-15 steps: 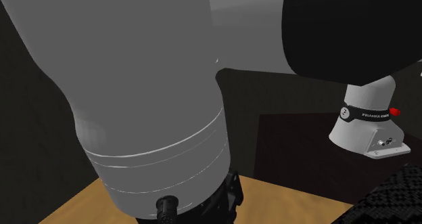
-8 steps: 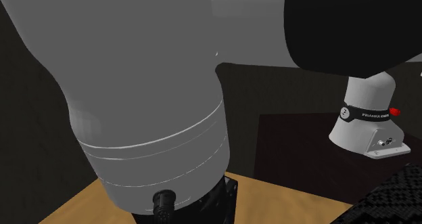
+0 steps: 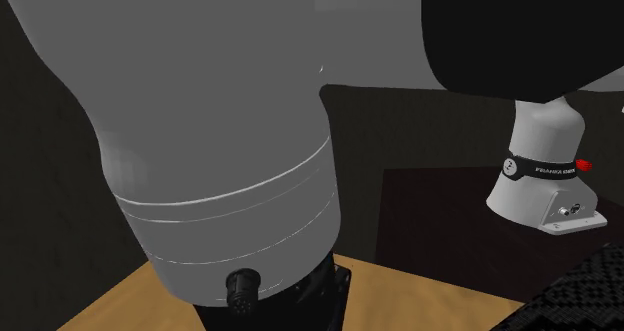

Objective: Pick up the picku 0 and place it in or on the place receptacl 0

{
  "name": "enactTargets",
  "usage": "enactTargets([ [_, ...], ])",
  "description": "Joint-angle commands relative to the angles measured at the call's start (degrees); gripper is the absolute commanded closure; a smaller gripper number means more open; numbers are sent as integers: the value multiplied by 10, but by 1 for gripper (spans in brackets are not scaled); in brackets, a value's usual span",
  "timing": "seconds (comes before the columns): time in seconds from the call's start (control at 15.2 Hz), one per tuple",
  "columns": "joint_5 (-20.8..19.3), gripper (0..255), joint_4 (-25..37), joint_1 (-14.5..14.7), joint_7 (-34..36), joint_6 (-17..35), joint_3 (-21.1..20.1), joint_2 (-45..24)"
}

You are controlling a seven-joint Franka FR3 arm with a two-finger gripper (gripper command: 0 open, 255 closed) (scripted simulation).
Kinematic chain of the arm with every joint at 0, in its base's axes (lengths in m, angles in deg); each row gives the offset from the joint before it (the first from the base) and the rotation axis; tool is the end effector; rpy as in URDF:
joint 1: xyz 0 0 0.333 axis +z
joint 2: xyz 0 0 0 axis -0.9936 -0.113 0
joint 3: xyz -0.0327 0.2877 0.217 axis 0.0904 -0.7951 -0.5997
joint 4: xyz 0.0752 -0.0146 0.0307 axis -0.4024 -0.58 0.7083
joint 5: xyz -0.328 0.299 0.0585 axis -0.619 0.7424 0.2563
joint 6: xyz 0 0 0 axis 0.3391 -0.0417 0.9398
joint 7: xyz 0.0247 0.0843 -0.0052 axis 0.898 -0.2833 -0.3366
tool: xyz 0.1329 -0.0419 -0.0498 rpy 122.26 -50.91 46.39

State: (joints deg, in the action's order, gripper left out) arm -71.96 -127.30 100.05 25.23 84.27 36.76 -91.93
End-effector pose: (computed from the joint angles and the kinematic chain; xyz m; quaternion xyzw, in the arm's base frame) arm 0.5916 0.4509 0.2213 0.9423 -0.3242 -0.0566 0.0611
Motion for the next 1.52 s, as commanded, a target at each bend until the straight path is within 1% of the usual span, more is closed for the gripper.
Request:
enactTargets([
  [0.0,3,255,0,-2,-2,-10,-2,6],
  [0.59,18,255,18,-7,-9,-59,-12,40],
  [0.66,16,255,18,-6,-8,-54,-11,35],
  [0.73,16,0,18,-6,-8,-54,-11,35],
  [0.79,60,0,-58,-64,-65,27,-34,69],
  [0.86,110,0,-121,-124,-134,99,-62,90],
  [0.92,166,0,-171,-185,-213,160,-94,98],
  [0.99,197,0,-193,-219,-259,188,-114,96],
  [1.45,178,0,-196,-197,-246,229,-102,59],
])
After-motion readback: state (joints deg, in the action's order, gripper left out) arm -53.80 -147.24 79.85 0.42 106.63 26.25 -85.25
